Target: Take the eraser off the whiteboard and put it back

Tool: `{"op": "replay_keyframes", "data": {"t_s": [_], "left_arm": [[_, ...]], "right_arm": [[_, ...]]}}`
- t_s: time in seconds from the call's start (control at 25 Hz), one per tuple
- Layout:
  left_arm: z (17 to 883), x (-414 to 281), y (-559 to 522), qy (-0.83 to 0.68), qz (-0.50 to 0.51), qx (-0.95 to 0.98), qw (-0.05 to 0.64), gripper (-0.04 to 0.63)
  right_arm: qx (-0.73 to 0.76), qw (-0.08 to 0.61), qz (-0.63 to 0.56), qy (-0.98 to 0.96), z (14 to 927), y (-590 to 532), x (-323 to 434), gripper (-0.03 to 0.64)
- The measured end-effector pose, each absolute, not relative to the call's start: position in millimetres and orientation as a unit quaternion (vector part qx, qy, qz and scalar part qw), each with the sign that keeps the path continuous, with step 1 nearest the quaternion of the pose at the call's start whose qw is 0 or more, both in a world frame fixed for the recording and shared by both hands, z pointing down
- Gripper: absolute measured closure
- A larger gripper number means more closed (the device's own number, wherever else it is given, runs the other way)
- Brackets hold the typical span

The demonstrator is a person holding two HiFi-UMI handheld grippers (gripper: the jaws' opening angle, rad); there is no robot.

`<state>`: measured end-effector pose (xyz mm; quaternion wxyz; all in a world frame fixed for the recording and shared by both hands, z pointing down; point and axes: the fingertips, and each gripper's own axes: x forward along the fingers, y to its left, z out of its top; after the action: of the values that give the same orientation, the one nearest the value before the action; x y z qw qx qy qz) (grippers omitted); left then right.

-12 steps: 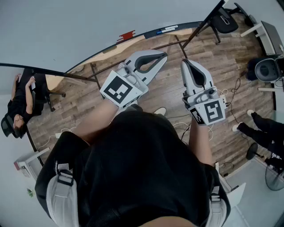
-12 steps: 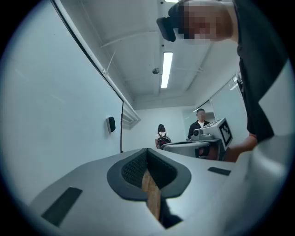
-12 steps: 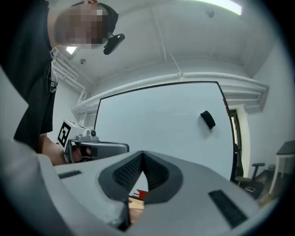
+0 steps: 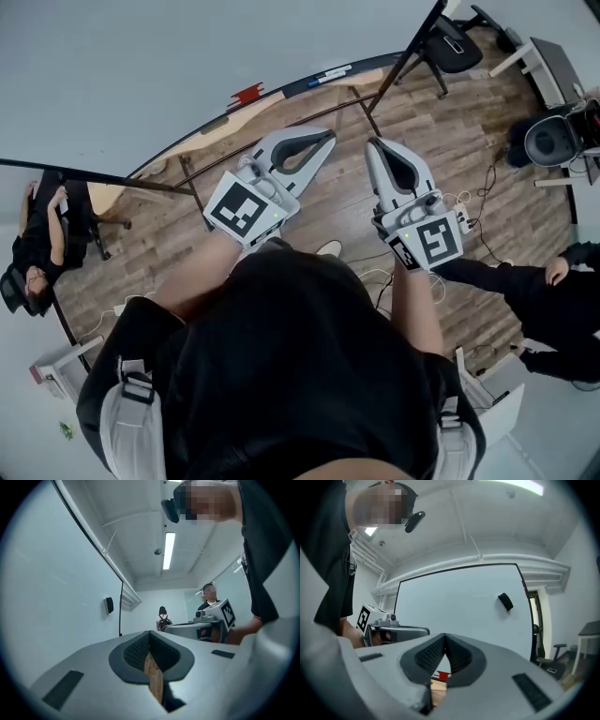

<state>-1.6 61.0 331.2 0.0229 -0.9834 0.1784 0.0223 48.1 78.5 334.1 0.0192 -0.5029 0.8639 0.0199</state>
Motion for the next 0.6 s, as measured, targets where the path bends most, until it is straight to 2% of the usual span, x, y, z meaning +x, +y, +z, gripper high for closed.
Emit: {"op": "replay_keyframes", "data": {"t_s": [0.6], "left_arm": [[332, 47, 72, 0.211, 0.022, -0.977, 0.022, 0.601]], "right_arm": [[-0.475, 0.020, 0.012, 0.880, 339, 92, 97, 0.615]]}}
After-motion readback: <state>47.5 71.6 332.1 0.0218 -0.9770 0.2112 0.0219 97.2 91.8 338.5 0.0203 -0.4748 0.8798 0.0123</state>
